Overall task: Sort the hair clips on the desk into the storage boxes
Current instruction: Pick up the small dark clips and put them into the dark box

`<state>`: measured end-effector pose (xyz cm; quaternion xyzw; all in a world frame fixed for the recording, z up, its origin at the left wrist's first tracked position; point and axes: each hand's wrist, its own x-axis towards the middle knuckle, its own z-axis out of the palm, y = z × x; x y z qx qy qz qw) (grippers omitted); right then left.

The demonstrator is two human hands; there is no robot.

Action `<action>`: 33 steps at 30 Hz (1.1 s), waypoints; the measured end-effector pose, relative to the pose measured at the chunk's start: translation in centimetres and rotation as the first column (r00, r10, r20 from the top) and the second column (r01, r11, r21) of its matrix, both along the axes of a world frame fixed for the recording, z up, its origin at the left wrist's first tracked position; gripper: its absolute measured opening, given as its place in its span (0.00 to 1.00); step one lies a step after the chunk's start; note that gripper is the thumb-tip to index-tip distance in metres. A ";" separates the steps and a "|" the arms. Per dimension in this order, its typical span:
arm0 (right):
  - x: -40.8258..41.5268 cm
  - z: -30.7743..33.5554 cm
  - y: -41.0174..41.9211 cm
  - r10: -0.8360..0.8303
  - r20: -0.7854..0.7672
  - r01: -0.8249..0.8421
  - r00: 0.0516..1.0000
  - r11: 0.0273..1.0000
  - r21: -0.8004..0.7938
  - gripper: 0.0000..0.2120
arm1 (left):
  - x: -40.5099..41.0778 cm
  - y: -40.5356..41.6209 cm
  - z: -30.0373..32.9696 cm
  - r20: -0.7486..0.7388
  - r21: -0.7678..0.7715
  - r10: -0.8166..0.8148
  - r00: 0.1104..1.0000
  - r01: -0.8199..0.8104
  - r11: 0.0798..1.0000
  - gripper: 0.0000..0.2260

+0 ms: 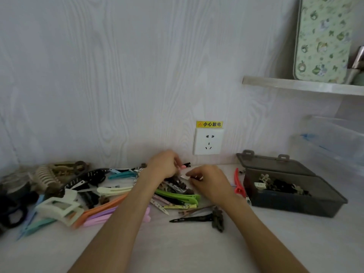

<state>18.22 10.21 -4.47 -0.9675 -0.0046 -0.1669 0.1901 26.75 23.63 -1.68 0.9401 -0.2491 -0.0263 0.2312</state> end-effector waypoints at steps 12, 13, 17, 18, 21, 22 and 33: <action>-1.8 1.1 -0.9 0.246 -0.232 -0.166 0.941 0.934 0.316 0.11 | 0.6 1.4 -0.1 0.138 -0.090 -0.025 0.990 0.038 0.995 0.06; -1.8 1.1 -0.8 0.257 -0.232 -0.179 0.938 0.933 0.312 0.11 | 0.7 1.7 0.5 0.127 -0.137 -0.017 0.992 0.035 0.990 0.06; -2.2 1.5 -0.5 0.290 -0.152 -0.236 0.945 0.925 0.298 0.12 | 0.2 3.5 3.4 -0.162 -0.137 -0.136 0.977 0.114 0.984 0.05; -2.2 1.5 -0.4 0.293 -0.145 -0.247 0.945 0.930 0.274 0.12 | -0.2 3.7 3.8 -0.215 -0.061 -0.151 0.965 0.141 0.988 0.04; -2.2 1.6 -0.3 0.321 -0.182 -0.275 0.929 0.931 0.240 0.15 | -0.7 3.4 4.0 -0.277 0.089 -0.205 0.939 0.238 0.967 0.07; -2.3 1.7 -0.4 0.333 -0.205 -0.280 0.920 0.927 0.249 0.16 | -0.8 3.2 3.9 -0.289 0.125 -0.227 0.930 0.272 0.954 0.09; -2.3 1.0 0.1 0.279 -0.061 -0.268 0.958 0.952 0.146 0.17 | -1.2 1.9 3.4 -0.156 0.230 -0.262 0.952 0.293 0.928 0.18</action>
